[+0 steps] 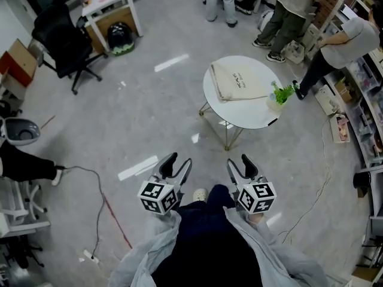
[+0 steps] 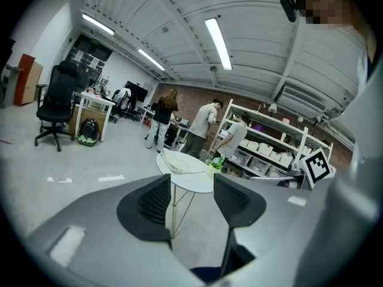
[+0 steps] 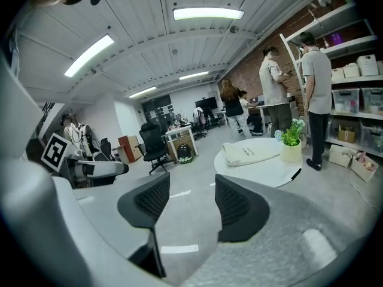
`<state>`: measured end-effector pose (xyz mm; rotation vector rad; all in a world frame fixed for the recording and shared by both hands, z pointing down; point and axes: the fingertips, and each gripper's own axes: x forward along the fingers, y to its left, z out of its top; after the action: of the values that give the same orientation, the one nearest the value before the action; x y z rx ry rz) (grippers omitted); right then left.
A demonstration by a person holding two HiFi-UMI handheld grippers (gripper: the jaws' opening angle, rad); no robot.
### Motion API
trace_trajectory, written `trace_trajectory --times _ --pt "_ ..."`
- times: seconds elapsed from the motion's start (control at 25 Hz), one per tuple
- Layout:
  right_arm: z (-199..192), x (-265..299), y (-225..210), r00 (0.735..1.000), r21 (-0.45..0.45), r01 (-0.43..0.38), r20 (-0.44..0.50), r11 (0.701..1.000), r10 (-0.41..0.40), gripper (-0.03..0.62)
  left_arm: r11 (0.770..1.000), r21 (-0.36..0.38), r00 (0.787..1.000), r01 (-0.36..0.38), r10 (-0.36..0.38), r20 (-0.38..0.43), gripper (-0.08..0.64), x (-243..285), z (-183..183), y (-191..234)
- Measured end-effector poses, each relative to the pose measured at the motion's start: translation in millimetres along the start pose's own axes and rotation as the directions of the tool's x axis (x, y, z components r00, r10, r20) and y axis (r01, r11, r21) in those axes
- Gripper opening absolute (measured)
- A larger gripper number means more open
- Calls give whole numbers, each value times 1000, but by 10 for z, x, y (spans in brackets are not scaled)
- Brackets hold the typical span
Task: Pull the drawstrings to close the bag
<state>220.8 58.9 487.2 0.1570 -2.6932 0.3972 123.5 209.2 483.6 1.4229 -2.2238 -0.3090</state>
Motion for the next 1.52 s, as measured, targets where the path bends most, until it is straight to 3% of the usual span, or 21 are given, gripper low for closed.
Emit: trace_trajectory --times 0.2,0.4,0.56,0.8,1.12,1.52 --pt "-51 79 65 999 -19 -26 -28 999 26 232 999 -41 1000 -29 29 5 224 -61 -57 115" --pt "91 344 -11 998 -35 -58 -15 998 57 232 998 -38 998 -58 60 27 224 38 -5 255" --pt "259 721 -9 996 -47 -86 -20 995 85 232 996 -48 996 -79 80 38 222 196 169 500" --pt "593 1297 -63 994 -29 -108 -18 994 107 232 997 1 997 -80 80 19 222 580 568 819" --pt "1127 2082 -455 997 3 -78 -8 997 78 232 998 59 999 -34 36 -21 222 1391 1168 1233" --pt "1343 2692 -1070 1000 70 6 -28 998 -4 232 995 79 992 66 -56 -115 221 2289 1462 1482"
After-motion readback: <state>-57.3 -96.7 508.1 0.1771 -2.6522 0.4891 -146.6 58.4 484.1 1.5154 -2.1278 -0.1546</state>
